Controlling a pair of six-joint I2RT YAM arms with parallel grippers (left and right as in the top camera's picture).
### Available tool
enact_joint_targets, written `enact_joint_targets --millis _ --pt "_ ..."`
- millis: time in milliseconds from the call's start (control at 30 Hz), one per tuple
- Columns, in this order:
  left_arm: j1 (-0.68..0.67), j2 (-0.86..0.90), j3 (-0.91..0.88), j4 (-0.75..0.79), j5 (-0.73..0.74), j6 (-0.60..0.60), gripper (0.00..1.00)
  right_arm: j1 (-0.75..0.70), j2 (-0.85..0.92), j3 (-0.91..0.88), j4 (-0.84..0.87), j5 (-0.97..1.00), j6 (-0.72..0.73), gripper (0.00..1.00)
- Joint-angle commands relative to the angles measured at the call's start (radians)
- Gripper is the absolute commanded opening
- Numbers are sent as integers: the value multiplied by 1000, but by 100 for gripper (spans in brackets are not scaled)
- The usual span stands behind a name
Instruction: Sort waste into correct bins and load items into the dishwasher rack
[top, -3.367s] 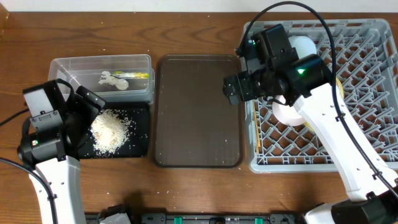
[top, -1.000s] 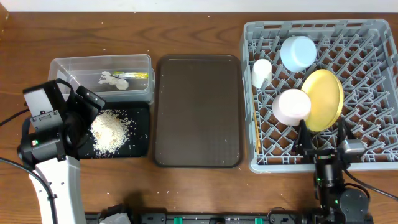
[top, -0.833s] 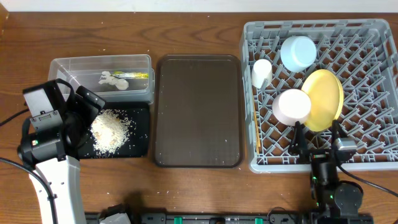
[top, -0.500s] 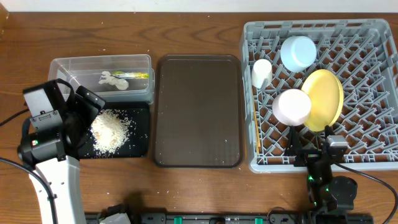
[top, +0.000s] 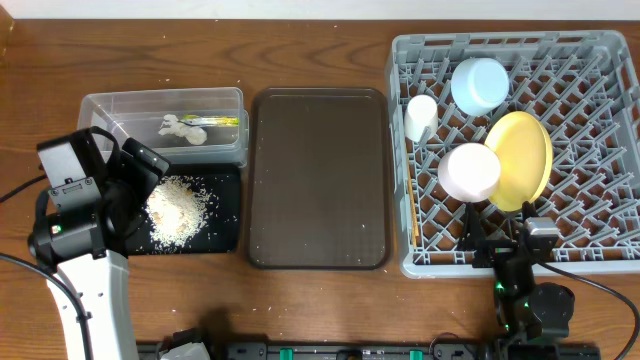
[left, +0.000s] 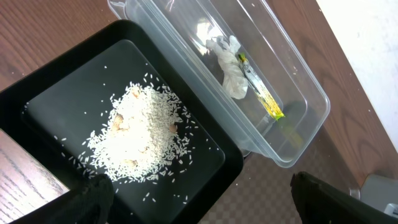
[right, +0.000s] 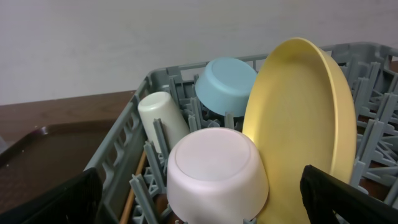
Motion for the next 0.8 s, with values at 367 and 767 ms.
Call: enact_joint_targets --millis 367,767 --pt "5 2 14 0 -5 2 94 -10 2 -2 -4 3 -16 99" --pt "-43 -98 11 0 -63 2 98 -10 2 -2 -4 3 -16 99"
